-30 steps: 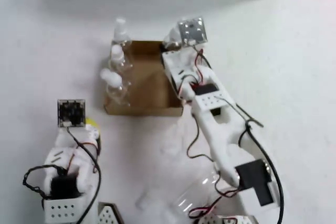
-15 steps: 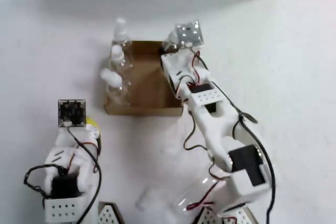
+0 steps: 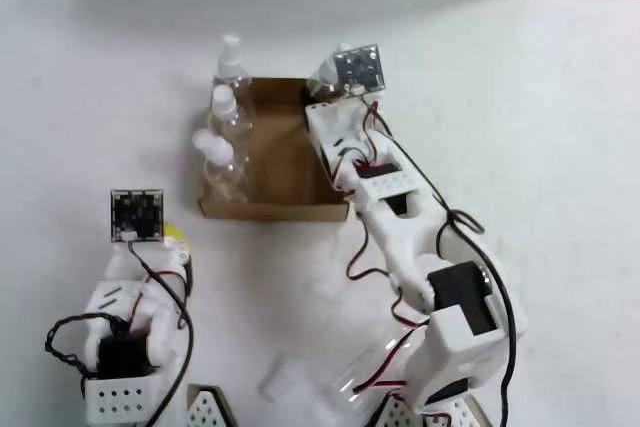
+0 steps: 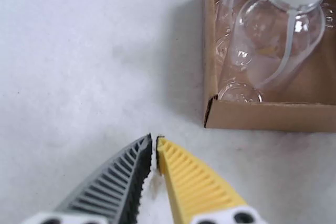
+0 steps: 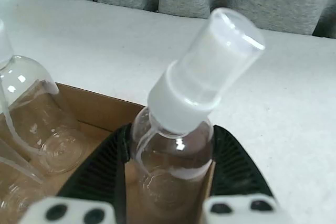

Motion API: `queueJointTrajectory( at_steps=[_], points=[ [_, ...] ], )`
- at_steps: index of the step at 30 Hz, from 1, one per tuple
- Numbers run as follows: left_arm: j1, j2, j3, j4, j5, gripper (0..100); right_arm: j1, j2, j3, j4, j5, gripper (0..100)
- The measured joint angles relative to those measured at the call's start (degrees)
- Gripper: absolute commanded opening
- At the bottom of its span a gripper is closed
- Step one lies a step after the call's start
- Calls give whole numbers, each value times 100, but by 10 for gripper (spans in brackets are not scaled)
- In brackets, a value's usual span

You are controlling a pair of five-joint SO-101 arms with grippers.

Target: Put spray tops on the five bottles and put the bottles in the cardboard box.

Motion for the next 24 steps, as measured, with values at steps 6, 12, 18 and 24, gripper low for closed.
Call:
queueJointTrajectory(
  at_steps=[6,12,18,24],
  points=[
    [0,0,0,0,0,22,0,0,0,0,0,18],
    [0,0,0,-70,0,22,0,0,0,0,0,17],
    [0,0,0,-123,0,22,-9,0,0,0,413,17],
    [0,0,0,-132,0,22,-79,0,0,0,800,18]
  ],
)
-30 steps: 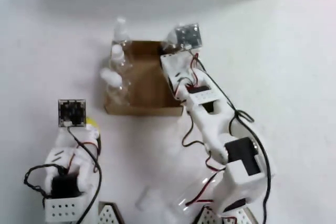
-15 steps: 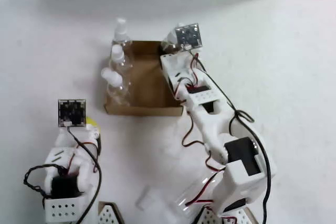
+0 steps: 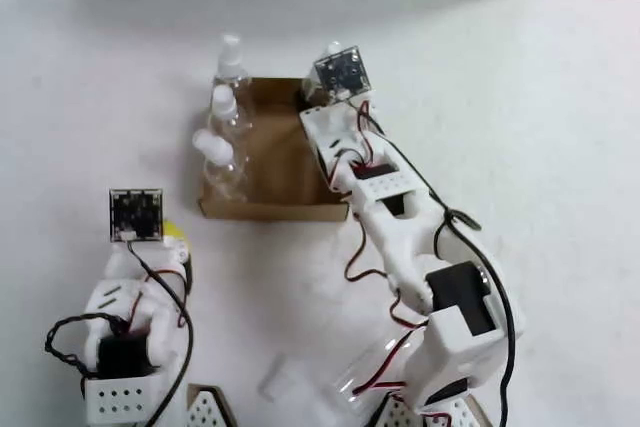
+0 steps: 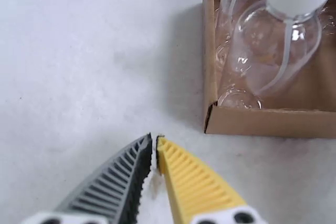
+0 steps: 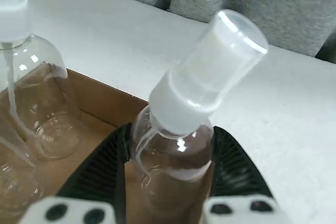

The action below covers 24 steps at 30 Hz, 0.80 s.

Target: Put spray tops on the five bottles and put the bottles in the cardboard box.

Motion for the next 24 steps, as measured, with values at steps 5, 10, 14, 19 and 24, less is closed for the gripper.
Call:
queueJointTrajectory(
  at_steps=[5,10,14,19,24],
  points=[
    [0,0,0,0,0,23,0,0,0,0,53,18],
    [0,0,0,0,0,23,0,18,0,0,53,18],
    [0,0,0,0,0,24,0,18,0,0,53,18],
    [0,0,0,-79,0,24,0,18,0,0,53,18],
    [0,0,0,-149,0,24,0,18,0,0,53,18]
  ],
)
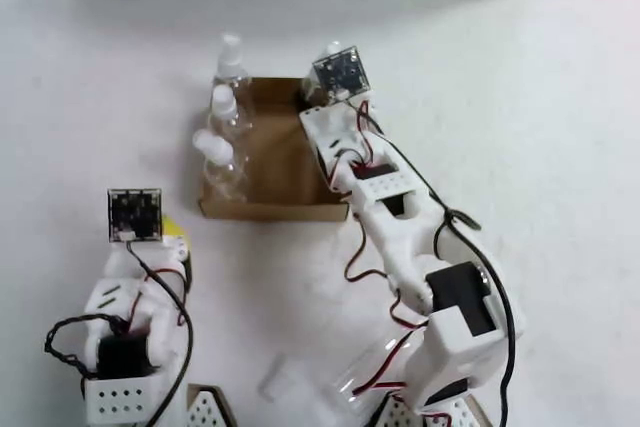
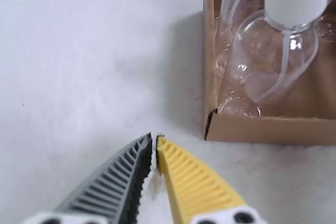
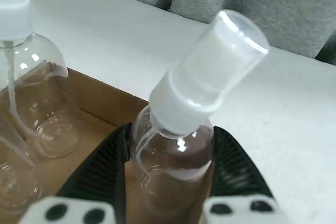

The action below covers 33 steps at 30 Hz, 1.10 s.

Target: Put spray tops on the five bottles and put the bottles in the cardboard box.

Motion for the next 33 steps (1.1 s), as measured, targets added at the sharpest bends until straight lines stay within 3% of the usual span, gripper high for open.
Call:
queueJointTrajectory(
  at_steps=[33],
  points=[
    [26,0,0,-18,0,24,-9,0,0,-9,0,51]
  ],
)
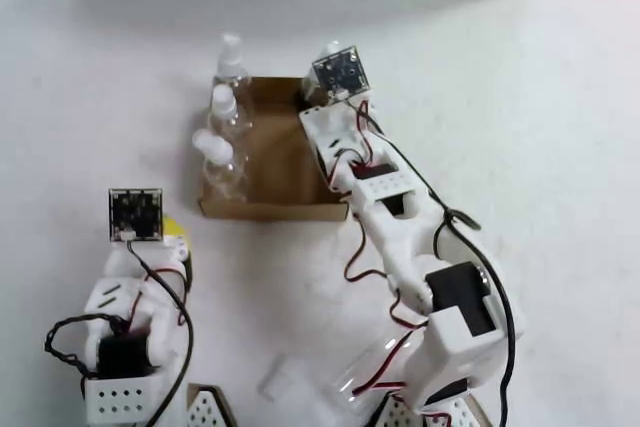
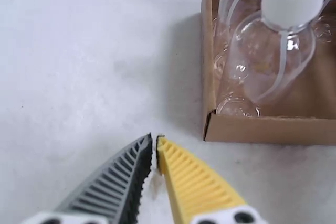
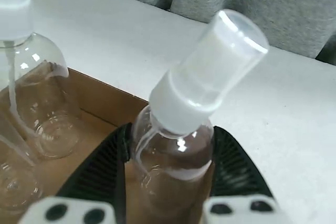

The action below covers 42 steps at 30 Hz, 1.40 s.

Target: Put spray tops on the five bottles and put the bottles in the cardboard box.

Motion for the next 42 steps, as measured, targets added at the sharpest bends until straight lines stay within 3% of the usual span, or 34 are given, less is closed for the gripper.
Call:
queueJointTrajectory(
  at_steps=[27,33,42],
  points=[
    [0,0,0,-9,0,24,-35,-18,185,-35,0,83],
    [0,0,0,-9,0,24,-44,-18,264,-35,0,192],
    [0,0,0,-9,0,24,-44,-132,589,9,0,198]
  ],
)
